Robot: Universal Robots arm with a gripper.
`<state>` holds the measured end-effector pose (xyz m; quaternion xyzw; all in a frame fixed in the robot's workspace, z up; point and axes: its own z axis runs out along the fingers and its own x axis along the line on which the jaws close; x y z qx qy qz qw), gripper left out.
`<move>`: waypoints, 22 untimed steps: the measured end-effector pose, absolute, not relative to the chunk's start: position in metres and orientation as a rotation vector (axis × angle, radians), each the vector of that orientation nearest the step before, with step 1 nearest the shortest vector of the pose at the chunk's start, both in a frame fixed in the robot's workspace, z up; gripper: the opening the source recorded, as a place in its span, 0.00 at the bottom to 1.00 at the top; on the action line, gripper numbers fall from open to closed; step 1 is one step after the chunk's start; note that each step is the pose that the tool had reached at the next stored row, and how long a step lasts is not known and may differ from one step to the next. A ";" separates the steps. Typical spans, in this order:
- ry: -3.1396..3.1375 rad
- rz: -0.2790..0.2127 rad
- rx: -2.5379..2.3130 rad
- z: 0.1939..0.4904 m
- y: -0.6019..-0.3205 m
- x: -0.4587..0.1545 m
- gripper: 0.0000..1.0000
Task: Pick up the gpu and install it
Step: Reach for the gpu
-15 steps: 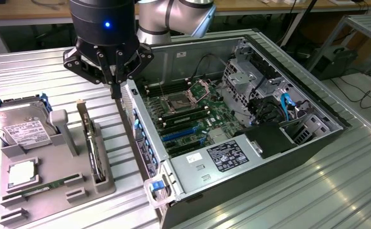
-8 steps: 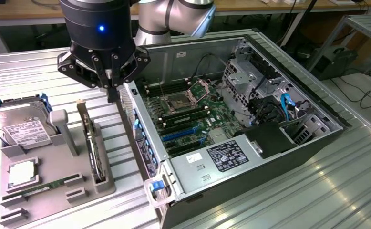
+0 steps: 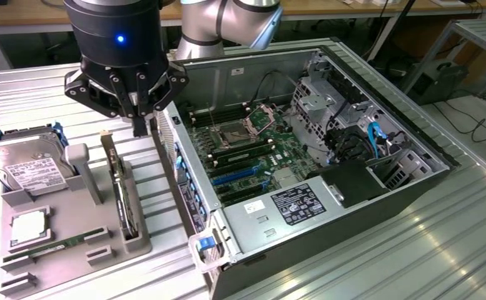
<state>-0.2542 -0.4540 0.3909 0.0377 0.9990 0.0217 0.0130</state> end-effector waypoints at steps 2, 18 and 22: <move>3.112 0.068 0.117 0.390 -0.454 -0.256 0.11; 3.113 0.068 0.117 0.386 -0.450 -0.262 0.11; 3.113 0.068 0.117 0.385 -0.450 -0.263 0.11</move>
